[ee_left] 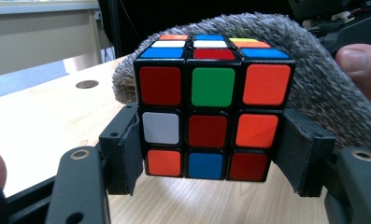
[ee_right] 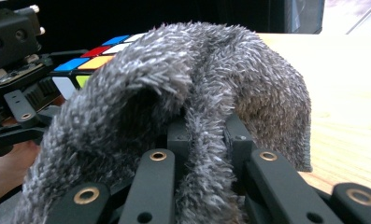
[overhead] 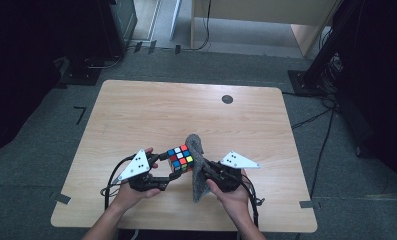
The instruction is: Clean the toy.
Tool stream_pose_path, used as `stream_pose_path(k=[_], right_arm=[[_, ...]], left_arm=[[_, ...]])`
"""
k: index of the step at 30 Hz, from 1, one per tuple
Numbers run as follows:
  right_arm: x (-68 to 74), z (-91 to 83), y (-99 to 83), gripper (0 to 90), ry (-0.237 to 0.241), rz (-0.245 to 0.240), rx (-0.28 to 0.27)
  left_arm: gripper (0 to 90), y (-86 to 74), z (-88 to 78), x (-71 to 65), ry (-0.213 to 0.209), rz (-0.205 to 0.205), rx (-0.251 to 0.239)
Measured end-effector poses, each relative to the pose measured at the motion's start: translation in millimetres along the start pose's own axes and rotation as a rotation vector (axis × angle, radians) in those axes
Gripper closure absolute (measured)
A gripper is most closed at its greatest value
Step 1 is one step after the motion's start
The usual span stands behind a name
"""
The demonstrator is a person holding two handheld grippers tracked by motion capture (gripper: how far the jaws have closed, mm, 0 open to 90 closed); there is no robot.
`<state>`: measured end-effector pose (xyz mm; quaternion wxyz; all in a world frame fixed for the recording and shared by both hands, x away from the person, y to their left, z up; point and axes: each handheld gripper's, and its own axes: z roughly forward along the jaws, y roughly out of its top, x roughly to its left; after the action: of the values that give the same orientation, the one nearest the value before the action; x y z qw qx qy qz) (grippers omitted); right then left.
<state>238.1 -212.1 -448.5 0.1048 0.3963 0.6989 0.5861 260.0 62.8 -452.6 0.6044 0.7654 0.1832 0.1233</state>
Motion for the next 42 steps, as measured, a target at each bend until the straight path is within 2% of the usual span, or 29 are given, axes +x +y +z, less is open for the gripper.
stream_pose_path(k=[9,13,14,16,18,20,22,24,26,27,28,29,31,34,35,36,37,38,39,40,41,42], right_arm=[[3.2,-0.9,1.2,78.7,0.008,-0.012,0.013],[3.1,-0.7,1.5,79.0,0.038,-0.001,0.027],[2.5,-0.8,2.3,78.9,0.042,-0.013,0.032],[3.3,-3.6,5.3,78.8,0.004,-0.043,0.021],[5.6,-12.8,14.0,78.8,-0.054,-0.059,-0.039],[13.6,-20.6,20.8,78.8,-0.099,-0.105,-0.088],[29.2,-23.4,25.5,78.5,-0.105,-0.205,-0.106],[47.2,-17.1,25.1,78.3,-0.094,-0.303,-0.080],[56.3,-8.7,20.0,78.2,-0.108,-0.367,-0.044],[56.4,-6.6,18.2,78.2,-0.118,-0.379,-0.036],[52.4,-7.0,16.7,78.2,-0.116,-0.352,-0.052],[48.5,-7.9,16.9,78.2,-0.122,-0.326,-0.057],[36.1,-11.2,16.9,78.2,-0.164,-0.289,-0.052],[17.4,-13.2,17.0,78.0,-0.209,-0.241,-0.007],[15.8,-14.2,16.9,78.0,-0.229,-0.235,-0.004],[16.4,-15.1,17.2,78.0,-0.228,-0.233,-0.016],[21.9,-16.2,18.1,77.9,-0.203,-0.231,-0.036],[29.7,-16.1,18.7,77.8,-0.173,-0.253,-0.055],[39.4,-14.7,19.0,77.7,-0.149,-0.297,-0.067],[47.0,-13.2,18.8,77.6,-0.134,-0.326,-0.064],[55.6,-10.2,18.7,77.6,-0.124,-0.369,-0.058],[57.9,-9.5,18.7,77.5,-0.132,-0.378,-0.066]], left_arm=[[32.0,-0.4,-1.0,-1.6,-0.001,0.005,-0.023],[32.1,0.6,-3.6,-2.2,-0.005,0.016,-0.039],[32.6,1.0,-3.7,-2.4,-0.004,0.020,-0.037],[33.8,2.3,-2.3,-3.7,0.027,0.043,-0.017],[34.0,1.0,1.4,-3.9,0.063,0.062,0.026],[34.2,-1.9,6.3,-7.1,0.098,0.101,0.074],[34.3,-3.8,14.4,-15.3,0.122,0.157,0.128],[34.3,-3.0,19.0,-23.1,0.108,0.181,0.135],[34.4,-1.3,19.5,-27.3,0.082,0.183,0.117],[34.4,-0.5,18.5,-27.9,0.079,0.185,0.115],[34.5,-0.3,17.2,-27.0,0.075,0.184,0.110],[34.6,0.5,14.0,-24.6,0.060,0.164,0.088],[34.8,2.2,9.4,-20.2,0.048,0.144,0.065],[34.8,1.8,8.1,-17.7,0.053,0.140,0.058],[34.8,1.6,8.3,-17.5,0.059,0.142,0.060],[34.8,1.3,9.4,-18.0,0.072,0.152,0.070],[34.8,0.7,10.8,-19.2,0.085,0.166,0.082],[34.8,0.1,12.1,-20.3,0.090,0.174,0.090],[34.8,0.0,12.6,-20.9,0.086,0.174,0.093],[34.8,0.5,12.0,-21.7,0.072,0.173,0.087],[34.8,1.3,11.2,-22.0,0.065,0.165,0.076],[34.8,1.9,10.2,-21.7,0.063,0.162,0.070]])
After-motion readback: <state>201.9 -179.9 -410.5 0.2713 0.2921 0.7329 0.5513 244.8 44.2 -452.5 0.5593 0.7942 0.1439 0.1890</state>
